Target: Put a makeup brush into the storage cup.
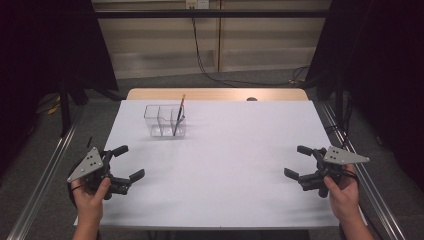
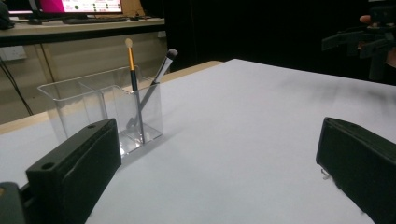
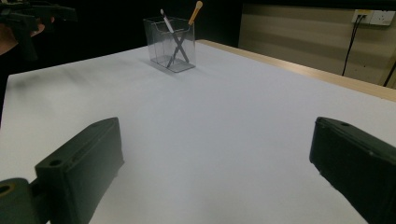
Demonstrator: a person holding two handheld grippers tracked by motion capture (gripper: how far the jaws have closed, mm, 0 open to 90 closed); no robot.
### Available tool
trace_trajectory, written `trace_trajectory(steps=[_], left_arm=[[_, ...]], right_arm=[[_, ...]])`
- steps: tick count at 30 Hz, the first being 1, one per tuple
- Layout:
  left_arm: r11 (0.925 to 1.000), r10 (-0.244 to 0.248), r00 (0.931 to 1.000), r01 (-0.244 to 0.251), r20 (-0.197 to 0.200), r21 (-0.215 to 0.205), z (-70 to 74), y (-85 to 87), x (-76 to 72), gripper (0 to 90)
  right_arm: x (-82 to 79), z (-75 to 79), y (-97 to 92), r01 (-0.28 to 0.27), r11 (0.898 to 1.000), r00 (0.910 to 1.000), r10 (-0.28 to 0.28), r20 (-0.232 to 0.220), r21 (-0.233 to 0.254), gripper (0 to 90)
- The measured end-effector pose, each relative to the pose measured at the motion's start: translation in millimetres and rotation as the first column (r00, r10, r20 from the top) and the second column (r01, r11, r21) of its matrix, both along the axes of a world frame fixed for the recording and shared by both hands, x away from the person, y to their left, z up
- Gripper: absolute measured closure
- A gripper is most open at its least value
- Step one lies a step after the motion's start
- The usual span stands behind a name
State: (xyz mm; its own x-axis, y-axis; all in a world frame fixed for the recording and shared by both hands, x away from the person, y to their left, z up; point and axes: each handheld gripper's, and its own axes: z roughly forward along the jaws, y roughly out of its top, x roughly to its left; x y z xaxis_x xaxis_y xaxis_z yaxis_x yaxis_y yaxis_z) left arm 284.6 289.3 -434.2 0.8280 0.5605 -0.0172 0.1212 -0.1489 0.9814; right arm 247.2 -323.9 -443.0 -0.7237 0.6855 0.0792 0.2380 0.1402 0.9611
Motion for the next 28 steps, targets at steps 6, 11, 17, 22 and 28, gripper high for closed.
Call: trace_trajectory(steps=[6,11,17,22,28], left_arm=[[1.0000,0.000,1.0000,0.000,0.003,0.003,-1.1,0.9,-1.5,0.0],[1.0000,0.001,1.0000,-0.001,-0.005,-0.001,-4.1,1.7,-2.2,0.0],[1.0000,0.001,0.9999,-0.001,-0.013,-0.002,-4.8,0.9,-3.9,0.0],[1.0000,0.003,0.9999,-0.003,-0.015,-0.008,-4.9,-0.3,-4.4,0.0],[0.9998,0.013,0.9999,-0.013,-0.008,-0.013,-4.2,0.3,-4.1,0.0]], right_arm=[[-0.8,-1.0,-1.5,0.006,1.000,1.0000,-0.006,0.002,0.003,2.2],[-2.0,-2.0,-3.0,0.009,1.000,0.9999,-0.009,0.004,0.007,2.2],[-2.1,-2.5,-4.2,0.015,1.000,0.9999,-0.015,0.004,0.000,2.2],[-2.7,-2.6,-5.6,0.020,1.000,0.9998,-0.020,0.007,-0.002,2.2],[-3.2,-2.5,-6.4,0.023,1.000,0.9997,-0.023,0.010,0.000,2.2]])
